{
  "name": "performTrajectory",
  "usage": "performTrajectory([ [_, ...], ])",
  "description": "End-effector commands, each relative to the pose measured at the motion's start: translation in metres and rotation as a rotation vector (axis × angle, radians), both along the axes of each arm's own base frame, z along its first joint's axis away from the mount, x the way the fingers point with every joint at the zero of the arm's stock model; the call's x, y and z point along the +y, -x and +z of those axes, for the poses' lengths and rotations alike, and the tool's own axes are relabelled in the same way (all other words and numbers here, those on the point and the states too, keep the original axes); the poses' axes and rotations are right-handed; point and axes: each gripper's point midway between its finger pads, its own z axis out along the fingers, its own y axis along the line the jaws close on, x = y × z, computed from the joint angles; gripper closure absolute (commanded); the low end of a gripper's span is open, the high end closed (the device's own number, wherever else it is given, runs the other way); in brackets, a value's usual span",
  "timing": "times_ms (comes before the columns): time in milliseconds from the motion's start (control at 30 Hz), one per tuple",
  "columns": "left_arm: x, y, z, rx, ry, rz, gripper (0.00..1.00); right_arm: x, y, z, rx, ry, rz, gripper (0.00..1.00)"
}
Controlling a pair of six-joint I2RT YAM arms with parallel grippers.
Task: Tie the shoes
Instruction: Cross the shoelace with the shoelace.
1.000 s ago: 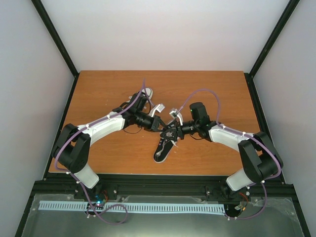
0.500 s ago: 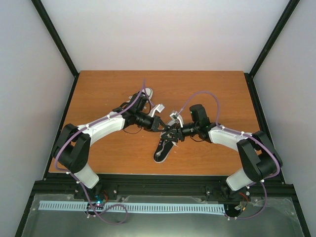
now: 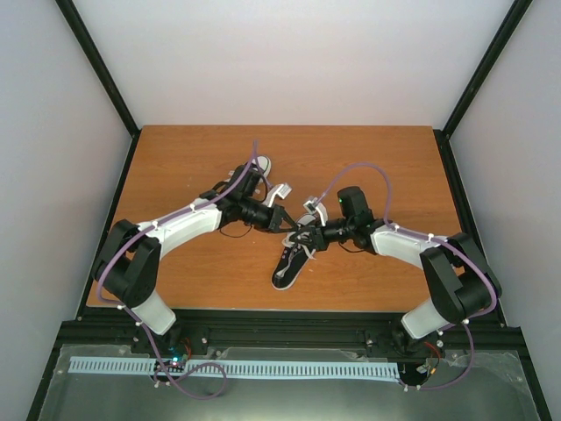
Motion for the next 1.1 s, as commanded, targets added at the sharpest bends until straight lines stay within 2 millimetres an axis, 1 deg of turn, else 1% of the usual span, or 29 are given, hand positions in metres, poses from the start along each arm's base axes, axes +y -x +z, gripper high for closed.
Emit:
performTrajectory([
  [0, -0.003, -0.031, 0.015, -0.194, 0.019, 0.059, 0.99, 0.0, 0.003, 0.002, 0.001, -0.007, -0.019, 0.97],
  [33, -0.002, -0.037, 0.013, -0.226, 0.009, 0.083, 0.96, -0.001, 0.002, 0.002, 0.007, -0.006, -0.04, 0.97],
  [67, 0.001, -0.044, 0.009, -0.26, -0.011, 0.116, 0.9, -0.003, -0.001, 0.0, 0.02, 0.002, -0.073, 0.97],
  [100, 0.005, -0.049, 0.004, -0.286, -0.036, 0.145, 0.79, -0.005, -0.005, -0.003, 0.044, 0.013, -0.117, 0.97],
  [200, 0.025, -0.065, -0.008, -0.379, -0.123, 0.266, 0.53, -0.009, -0.011, -0.006, 0.096, 0.022, -0.199, 0.97],
  [267, 0.038, -0.067, -0.006, -0.47, -0.136, 0.329, 0.42, -0.011, -0.016, -0.011, 0.132, 0.037, -0.249, 0.97],
  [300, 0.045, -0.064, -0.004, -0.506, -0.132, 0.351, 0.39, -0.012, -0.018, -0.013, 0.147, 0.043, -0.267, 0.97],
  [367, 0.051, -0.052, 0.004, -0.572, -0.086, 0.353, 0.38, -0.012, -0.023, -0.016, 0.176, 0.049, -0.3, 0.97],
  [433, 0.051, -0.035, 0.008, -0.622, -0.046, 0.319, 0.38, -0.013, -0.029, -0.017, 0.213, 0.05, -0.342, 0.97],
  [467, 0.046, -0.026, 0.008, -0.641, -0.039, 0.289, 0.39, -0.014, -0.032, -0.017, 0.237, 0.051, -0.366, 0.97],
  [500, 0.044, -0.02, 0.007, -0.648, -0.038, 0.27, 0.4, -0.016, -0.036, -0.019, 0.264, 0.057, -0.394, 0.97],
  [533, 0.038, -0.011, 0.004, -0.662, -0.041, 0.232, 0.41, -0.017, -0.039, -0.021, 0.298, 0.06, -0.419, 0.97],
  [600, 0.03, -0.004, -0.002, -0.668, -0.051, 0.186, 0.45, -0.018, -0.042, -0.021, 0.334, 0.054, -0.449, 0.97],
  [667, 0.023, -0.005, -0.012, -0.662, -0.07, 0.155, 0.54, -0.02, -0.046, -0.021, 0.361, 0.054, -0.47, 0.97],
  [767, 0.01, -0.003, -0.021, -0.644, -0.069, 0.106, 0.59, -0.022, -0.048, -0.024, 0.384, 0.065, -0.489, 0.97],
  [833, 0.005, -0.004, -0.028, -0.637, -0.08, 0.09, 0.6, -0.023, -0.049, -0.024, 0.394, 0.063, -0.494, 0.97],
  [967, 0.003, -0.012, -0.038, -0.633, -0.112, 0.1, 0.63, -0.023, -0.049, -0.022, 0.395, 0.055, -0.49, 0.97],
  [1067, -0.002, -0.015, -0.038, -0.635, -0.101, 0.096, 0.63, -0.023, -0.049, -0.021, 0.397, 0.053, -0.489, 0.97],
])
